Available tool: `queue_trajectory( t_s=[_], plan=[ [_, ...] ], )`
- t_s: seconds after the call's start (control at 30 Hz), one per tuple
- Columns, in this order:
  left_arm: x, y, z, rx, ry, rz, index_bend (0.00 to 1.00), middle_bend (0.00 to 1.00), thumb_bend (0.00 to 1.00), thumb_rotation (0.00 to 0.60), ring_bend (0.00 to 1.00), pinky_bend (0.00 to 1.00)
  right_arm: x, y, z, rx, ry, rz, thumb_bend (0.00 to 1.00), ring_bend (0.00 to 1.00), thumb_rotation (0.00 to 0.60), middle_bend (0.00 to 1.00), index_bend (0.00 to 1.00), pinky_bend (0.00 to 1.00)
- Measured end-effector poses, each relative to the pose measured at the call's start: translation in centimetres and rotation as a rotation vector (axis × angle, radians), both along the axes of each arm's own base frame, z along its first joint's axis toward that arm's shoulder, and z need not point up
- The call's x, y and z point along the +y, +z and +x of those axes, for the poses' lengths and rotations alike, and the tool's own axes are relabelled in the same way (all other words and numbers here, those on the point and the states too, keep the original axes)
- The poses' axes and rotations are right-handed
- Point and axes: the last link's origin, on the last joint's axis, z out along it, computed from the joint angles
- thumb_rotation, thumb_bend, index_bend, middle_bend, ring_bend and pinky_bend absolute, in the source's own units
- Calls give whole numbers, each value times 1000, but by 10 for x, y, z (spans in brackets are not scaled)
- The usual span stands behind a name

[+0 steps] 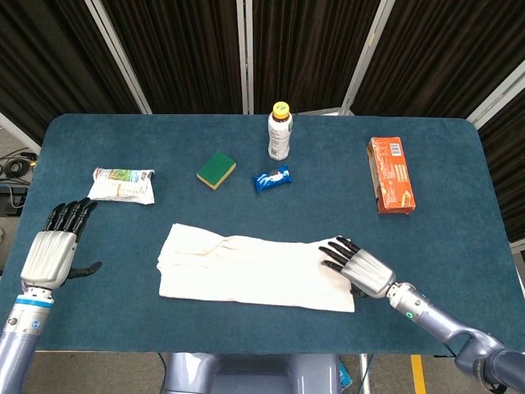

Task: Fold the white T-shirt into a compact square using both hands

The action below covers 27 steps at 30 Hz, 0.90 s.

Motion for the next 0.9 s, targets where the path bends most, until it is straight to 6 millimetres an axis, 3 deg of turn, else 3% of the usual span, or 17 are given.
queue_trajectory(
  t_s=[0.37,0.9],
  plan=[
    [4,-4,-4,2,9,-14,0,0,0,600,0,0,-22,-20,-4,49,138,-10,74,0,600,57,236,0],
    [6,-10,-5,14,16,-27,0,0,0,600,0,0,-28,-6,-14,89,214,-16,74,0,600,62,240,0]
  ],
)
